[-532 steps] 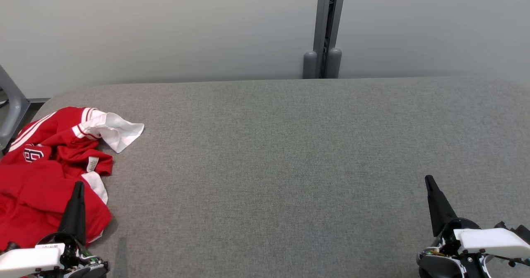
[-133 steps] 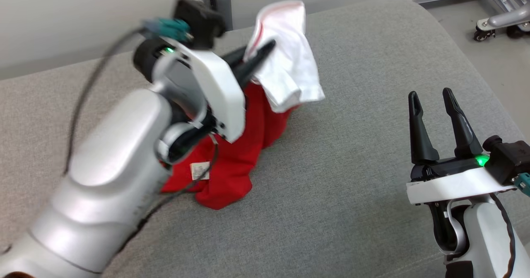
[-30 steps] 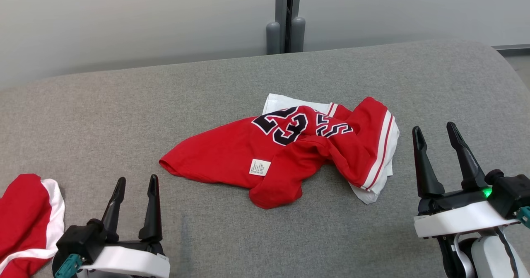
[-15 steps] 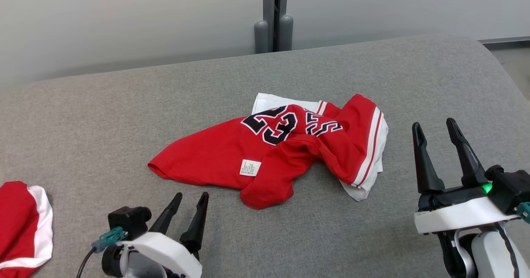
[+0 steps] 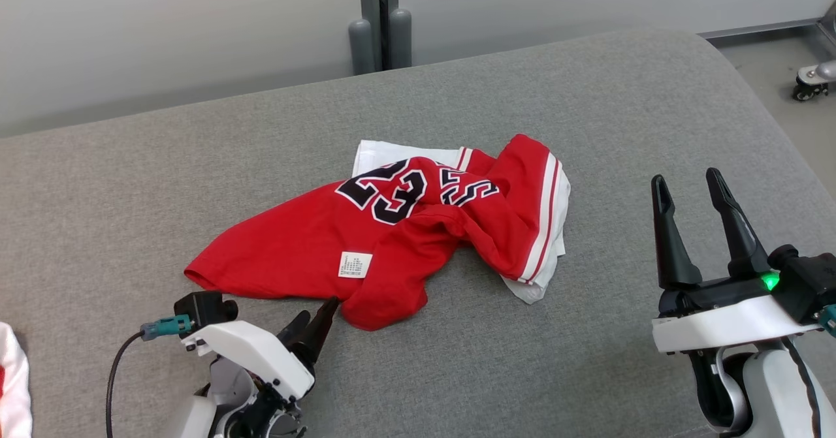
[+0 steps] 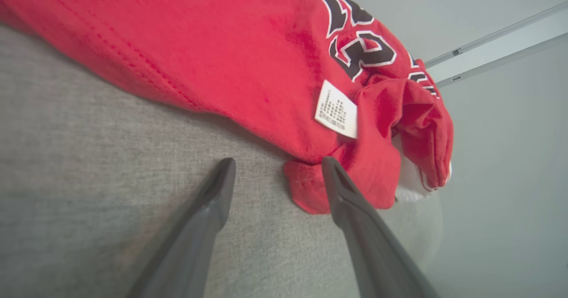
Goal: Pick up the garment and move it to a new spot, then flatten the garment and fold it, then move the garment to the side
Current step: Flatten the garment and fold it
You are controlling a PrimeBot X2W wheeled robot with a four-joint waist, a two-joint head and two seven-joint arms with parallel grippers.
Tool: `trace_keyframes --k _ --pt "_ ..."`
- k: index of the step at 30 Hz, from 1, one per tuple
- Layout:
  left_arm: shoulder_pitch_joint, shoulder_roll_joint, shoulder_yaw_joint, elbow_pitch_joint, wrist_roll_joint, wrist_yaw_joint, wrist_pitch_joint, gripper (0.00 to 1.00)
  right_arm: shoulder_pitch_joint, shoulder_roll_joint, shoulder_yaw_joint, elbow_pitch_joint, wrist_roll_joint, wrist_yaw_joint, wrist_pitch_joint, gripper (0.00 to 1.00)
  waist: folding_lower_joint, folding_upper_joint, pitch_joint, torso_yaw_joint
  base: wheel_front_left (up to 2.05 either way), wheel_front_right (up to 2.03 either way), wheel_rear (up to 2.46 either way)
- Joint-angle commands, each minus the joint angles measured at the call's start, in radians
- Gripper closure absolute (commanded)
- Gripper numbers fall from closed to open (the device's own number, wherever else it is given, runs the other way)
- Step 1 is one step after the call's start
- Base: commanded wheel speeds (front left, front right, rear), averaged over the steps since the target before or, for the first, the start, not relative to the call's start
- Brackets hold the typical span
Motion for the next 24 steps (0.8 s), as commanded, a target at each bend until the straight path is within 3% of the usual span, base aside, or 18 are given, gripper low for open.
trace_keyframes --k 1,9,10,11,12,24 --pt "-0.032 0.004 0.012 0.023 -0.035 0.006 0.015 0.00 -0.008 -0.001 -0.005 0.001 0.006 0.002 -0.006 0.00 0.0000 0.0000 0.014 -0.018 0.00 0.00 0.00" --pt "-0.135 0.018 0.012 0.137 -0.027 0.025 0.012 0.00 -0.026 0.012 -0.011 0.000 0.010 0.002 -0.006 0.00 0.0000 0.0000 0.045 -0.057 0.00 0.00 0.00" --pt "-0.146 0.022 0.006 0.150 -0.017 0.025 0.008 0.20 -0.027 0.014 -0.013 0.000 0.010 0.002 -0.006 0.00 0.0000 0.0000 0.047 -0.060 0.00 0.00 0.00" --pt "-0.156 0.023 0.002 0.158 -0.009 0.022 -0.002 0.64 -0.027 0.015 -0.015 -0.001 0.009 0.002 -0.006 0.00 0.0000 0.0000 0.048 -0.061 0.00 0.00 0.00" --pt "-0.166 0.023 -0.001 0.164 -0.004 0.019 -0.010 1.00 -0.028 0.017 -0.016 -0.002 0.009 0.002 -0.006 0.00 0.0000 0.0000 0.049 -0.063 0.00 0.00 0.00" --pt "-0.202 0.068 -0.046 0.134 0.015 -0.008 -0.019 1.00 -0.014 0.024 -0.025 -0.001 0.000 0.002 -0.006 0.00 0.0000 0.0000 0.033 -0.035 0.00 0.00 0.00"
